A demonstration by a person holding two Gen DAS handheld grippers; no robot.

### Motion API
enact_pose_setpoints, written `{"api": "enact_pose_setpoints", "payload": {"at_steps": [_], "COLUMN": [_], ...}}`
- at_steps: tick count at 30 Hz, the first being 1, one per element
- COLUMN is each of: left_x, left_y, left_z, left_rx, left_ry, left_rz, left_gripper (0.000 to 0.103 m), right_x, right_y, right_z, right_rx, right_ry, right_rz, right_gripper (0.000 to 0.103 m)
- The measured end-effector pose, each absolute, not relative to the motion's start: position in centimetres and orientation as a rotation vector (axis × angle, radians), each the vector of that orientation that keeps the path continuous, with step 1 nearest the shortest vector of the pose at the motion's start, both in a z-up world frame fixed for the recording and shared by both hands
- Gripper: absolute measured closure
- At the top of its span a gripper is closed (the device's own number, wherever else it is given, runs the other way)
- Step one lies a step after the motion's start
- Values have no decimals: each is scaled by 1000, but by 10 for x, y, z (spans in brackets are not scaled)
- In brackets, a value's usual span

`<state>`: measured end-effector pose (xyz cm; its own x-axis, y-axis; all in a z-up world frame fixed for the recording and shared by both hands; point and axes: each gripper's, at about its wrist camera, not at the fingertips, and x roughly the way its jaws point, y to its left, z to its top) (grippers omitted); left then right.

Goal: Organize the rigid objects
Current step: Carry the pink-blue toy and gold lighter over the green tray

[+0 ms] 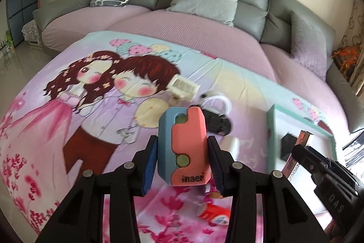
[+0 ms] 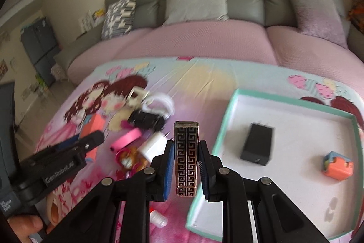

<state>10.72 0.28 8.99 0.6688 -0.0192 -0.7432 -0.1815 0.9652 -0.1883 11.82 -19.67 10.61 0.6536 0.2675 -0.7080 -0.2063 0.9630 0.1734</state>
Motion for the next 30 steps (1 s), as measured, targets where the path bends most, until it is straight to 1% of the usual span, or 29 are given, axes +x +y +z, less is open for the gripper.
{"api": "enact_pose_setpoints", "payload": {"at_steps": [12, 17, 23, 30], "left_x": [117, 125, 135, 136], "left_y": [-84, -125, -158, -172], "left_z": [100, 93, 76, 58], "left_rx": [-153, -88, -29, 1], "left_ry": [819, 859, 913, 942], "left_rz": [-133, -220, -253, -220], "left_gripper": [59, 59, 59, 58], "right_x": [123, 122, 128, 131], "right_y": [-283, -307, -320, -314], "right_z": [110, 104, 85, 75], "right_rx": [87, 81, 102, 92], "right_ry": [834, 868, 936, 963], "right_rz": [-30, -110, -131, -102], "right_gripper": [81, 81, 81, 81]}}
